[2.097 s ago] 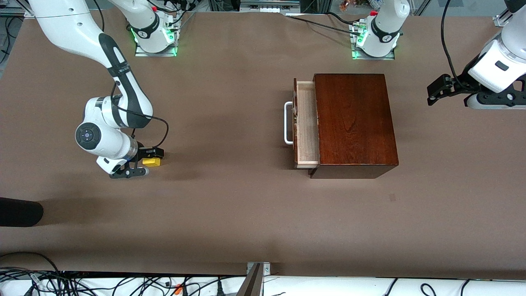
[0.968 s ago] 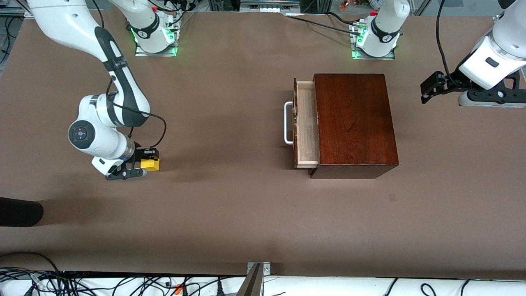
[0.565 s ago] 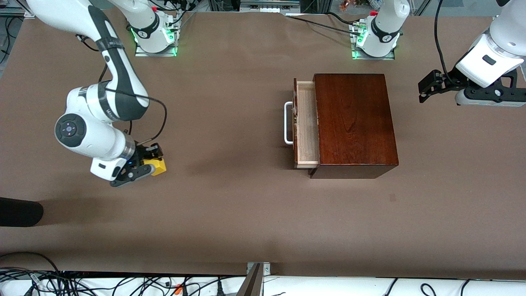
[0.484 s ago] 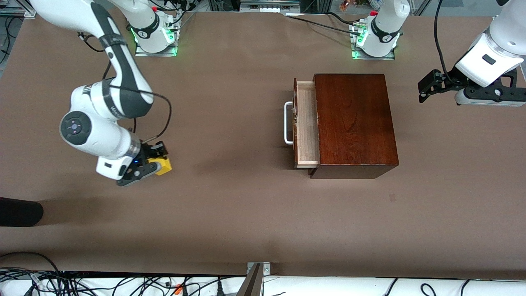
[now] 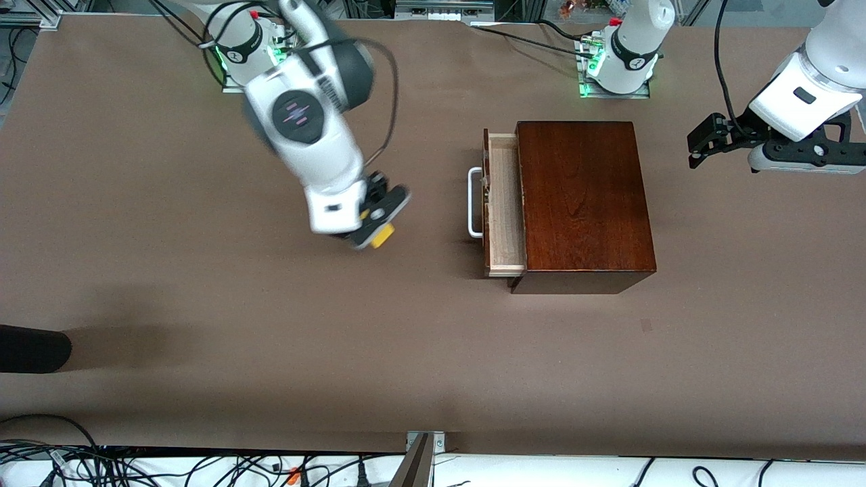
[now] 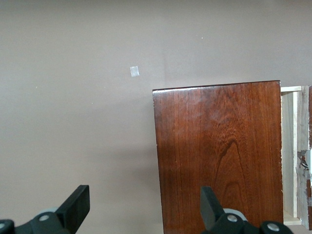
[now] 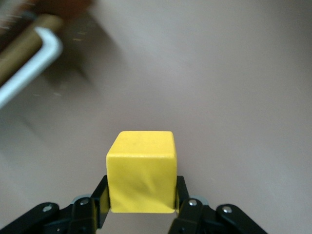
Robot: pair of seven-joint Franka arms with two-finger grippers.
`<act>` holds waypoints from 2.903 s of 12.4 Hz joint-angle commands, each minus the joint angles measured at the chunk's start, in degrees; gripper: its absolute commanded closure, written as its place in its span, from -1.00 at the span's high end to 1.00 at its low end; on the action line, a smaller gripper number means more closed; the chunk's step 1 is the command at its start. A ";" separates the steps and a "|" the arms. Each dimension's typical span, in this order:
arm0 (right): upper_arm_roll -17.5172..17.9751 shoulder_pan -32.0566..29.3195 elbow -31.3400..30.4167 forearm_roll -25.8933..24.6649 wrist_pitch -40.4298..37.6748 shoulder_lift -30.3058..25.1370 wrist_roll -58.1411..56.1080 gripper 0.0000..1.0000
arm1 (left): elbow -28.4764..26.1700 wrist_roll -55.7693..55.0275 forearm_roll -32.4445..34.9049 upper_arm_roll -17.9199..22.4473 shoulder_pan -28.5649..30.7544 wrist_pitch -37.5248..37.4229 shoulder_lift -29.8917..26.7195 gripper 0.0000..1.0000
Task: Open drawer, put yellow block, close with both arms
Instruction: 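Lift the yellow cube with the right gripper toward the open drawer, then lower the yellow cube into the drawer with the right gripper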
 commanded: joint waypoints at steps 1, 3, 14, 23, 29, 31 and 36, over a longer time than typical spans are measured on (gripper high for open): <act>-0.70 8.27 7.21 -2.20 -2.73 4.26 0.21 -0.37 | 1.17 0.96 -1.09 0.11 -0.08 -0.97 0.13 1.00; -0.70 14.60 11.33 -5.01 -3.00 6.98 0.13 -0.37 | 1.17 0.96 -1.09 0.11 -0.08 -1.05 0.13 1.00; -1.32 24.21 25.85 -11.96 -5.21 18.85 -1.98 -0.37 | 1.17 0.96 -1.09 -0.07 -0.08 -1.05 0.13 1.00; -1.84 25.61 26.21 -13.01 -1.51 20.62 -2.25 -0.37 | 1.17 0.96 -1.09 -0.24 -0.08 -1.05 0.13 1.00; -1.67 26.40 26.03 -16.88 0.07 22.99 -4.09 -0.37 | 1.17 0.96 -1.09 -0.24 -0.08 -1.05 0.13 1.00; -1.67 26.41 25.77 -18.02 -0.01 23.08 -5.57 -0.37 | 1.17 0.96 -1.09 -0.24 -0.08 -1.05 0.13 1.00; -1.67 26.32 24.28 -18.29 -0.36 23.43 -8.57 -0.36 | 1.17 0.88 -1.09 -0.33 -0.08 -1.31 0.13 1.00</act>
